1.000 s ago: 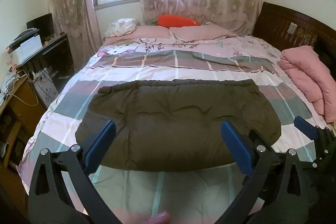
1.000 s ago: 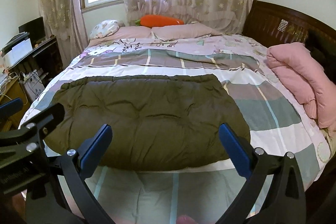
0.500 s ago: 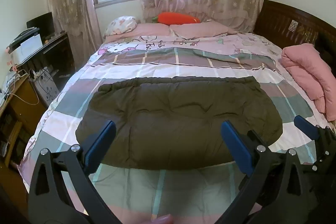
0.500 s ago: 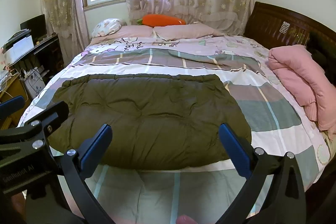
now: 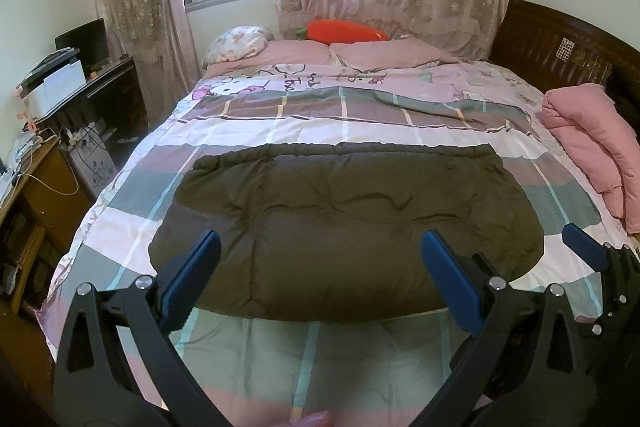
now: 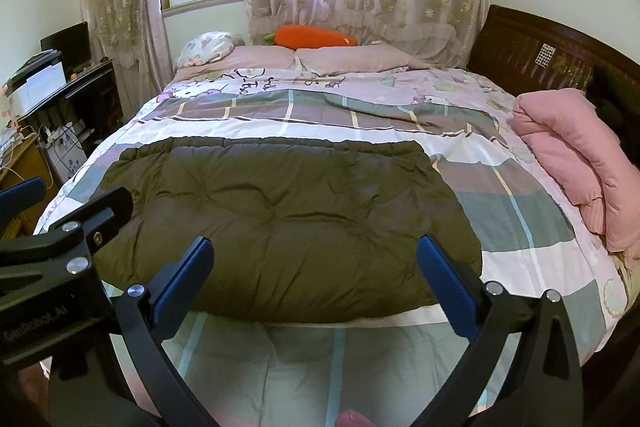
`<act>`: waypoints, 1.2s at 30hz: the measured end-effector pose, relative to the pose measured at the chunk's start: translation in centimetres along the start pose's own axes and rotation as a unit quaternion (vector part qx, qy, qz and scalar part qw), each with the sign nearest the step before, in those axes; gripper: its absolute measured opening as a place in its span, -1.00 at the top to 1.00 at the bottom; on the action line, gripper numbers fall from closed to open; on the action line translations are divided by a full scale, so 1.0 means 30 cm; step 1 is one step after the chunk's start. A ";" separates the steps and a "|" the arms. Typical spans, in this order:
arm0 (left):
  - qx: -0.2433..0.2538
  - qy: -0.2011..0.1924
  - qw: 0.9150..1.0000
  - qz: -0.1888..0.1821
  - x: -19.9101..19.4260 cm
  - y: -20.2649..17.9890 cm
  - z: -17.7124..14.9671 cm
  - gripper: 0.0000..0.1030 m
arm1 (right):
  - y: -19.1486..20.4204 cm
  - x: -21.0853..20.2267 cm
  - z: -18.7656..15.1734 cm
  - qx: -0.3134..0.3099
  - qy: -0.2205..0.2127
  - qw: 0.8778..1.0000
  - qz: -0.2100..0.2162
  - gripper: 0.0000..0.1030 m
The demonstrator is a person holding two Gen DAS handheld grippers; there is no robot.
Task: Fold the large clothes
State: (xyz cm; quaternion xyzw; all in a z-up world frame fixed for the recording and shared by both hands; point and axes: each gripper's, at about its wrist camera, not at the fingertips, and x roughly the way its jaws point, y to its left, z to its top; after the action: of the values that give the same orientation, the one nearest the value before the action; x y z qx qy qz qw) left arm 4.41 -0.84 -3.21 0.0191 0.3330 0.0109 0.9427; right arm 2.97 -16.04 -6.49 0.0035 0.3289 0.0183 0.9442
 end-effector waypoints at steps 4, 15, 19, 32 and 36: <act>0.000 0.000 1.000 0.001 0.001 0.000 0.001 -0.96 | 0.001 0.000 -0.001 0.001 0.001 1.000 0.000 -0.97; -0.001 0.001 1.000 0.003 0.005 0.001 0.000 -0.96 | 0.007 -0.002 -0.002 0.000 0.000 1.000 0.000 -0.97; -0.002 0.001 1.000 0.003 0.004 0.003 0.000 -0.96 | 0.008 -0.003 -0.001 0.000 -0.001 1.000 -0.001 -0.97; 0.000 0.002 1.000 0.004 0.011 0.005 -0.013 -0.96 | 0.011 -0.002 -0.002 0.000 0.000 1.000 -0.002 -0.97; -0.002 0.006 1.000 0.003 0.015 0.005 -0.019 -0.96 | 0.013 -0.004 -0.003 0.001 0.000 1.000 -0.002 -0.97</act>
State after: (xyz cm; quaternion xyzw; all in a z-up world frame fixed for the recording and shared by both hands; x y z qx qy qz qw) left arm 4.41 -0.65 -3.92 0.0185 0.3385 0.0145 0.9407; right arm 2.81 -15.64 -6.47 0.0032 0.3291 0.0159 0.9442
